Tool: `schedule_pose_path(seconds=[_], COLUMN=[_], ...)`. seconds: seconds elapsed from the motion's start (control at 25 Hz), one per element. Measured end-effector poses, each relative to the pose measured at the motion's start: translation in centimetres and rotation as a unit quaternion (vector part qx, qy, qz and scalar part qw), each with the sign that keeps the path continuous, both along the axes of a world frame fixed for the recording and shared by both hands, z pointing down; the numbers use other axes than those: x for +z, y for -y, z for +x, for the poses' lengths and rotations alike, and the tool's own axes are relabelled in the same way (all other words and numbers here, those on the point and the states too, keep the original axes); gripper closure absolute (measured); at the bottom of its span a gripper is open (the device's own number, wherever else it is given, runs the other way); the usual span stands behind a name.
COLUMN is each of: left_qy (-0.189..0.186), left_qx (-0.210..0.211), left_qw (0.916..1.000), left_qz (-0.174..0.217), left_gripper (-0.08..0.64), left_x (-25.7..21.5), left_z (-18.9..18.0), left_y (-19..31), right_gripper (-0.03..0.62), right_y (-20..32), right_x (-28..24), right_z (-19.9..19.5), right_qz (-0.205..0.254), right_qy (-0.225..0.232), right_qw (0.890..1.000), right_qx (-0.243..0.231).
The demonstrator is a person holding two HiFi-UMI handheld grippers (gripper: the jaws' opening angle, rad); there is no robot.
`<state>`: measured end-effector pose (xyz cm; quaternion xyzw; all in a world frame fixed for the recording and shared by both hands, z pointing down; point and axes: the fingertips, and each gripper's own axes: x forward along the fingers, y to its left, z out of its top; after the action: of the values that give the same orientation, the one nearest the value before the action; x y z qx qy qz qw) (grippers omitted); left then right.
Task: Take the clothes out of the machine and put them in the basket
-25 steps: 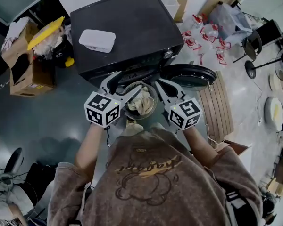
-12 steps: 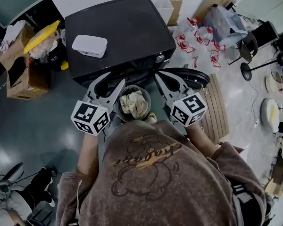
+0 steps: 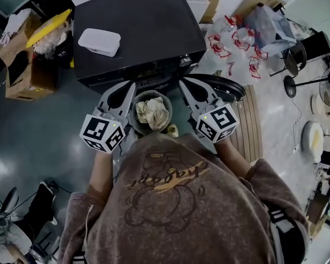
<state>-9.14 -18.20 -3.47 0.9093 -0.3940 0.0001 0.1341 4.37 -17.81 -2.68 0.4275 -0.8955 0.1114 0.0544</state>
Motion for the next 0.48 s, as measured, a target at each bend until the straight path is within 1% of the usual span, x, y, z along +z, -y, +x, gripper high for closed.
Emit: schedule_pose_path(seconds=[0.12, 0.28, 0.48], left_qy=[0.004, 0.011, 0.011], left_qx=[-0.009, -0.026, -0.046], left_qw=[0.9999, 0.9996, 0.9988], left_qz=[-0.003, -0.004, -0.008], left_gripper=[0.554, 0.554, 0.554], left_x=[1.0, 2.6, 3.9], left_z=[0.3, -0.4, -1.2], left_y=[0.0, 0.0, 0.2], right_gripper=[0.597, 0.597, 0.597], right_y=[0.3, 0.7, 1.1], right_x=[0.7, 1.8, 3.2], right_z=[0.1, -0.2, -0.4], right_qz=[0.0, 0.004, -0.008], right_qy=[0.006, 0.011, 0.017], right_qw=[1.0, 1.0, 1.0], right_qx=[-0.01, -0.016, -0.024])
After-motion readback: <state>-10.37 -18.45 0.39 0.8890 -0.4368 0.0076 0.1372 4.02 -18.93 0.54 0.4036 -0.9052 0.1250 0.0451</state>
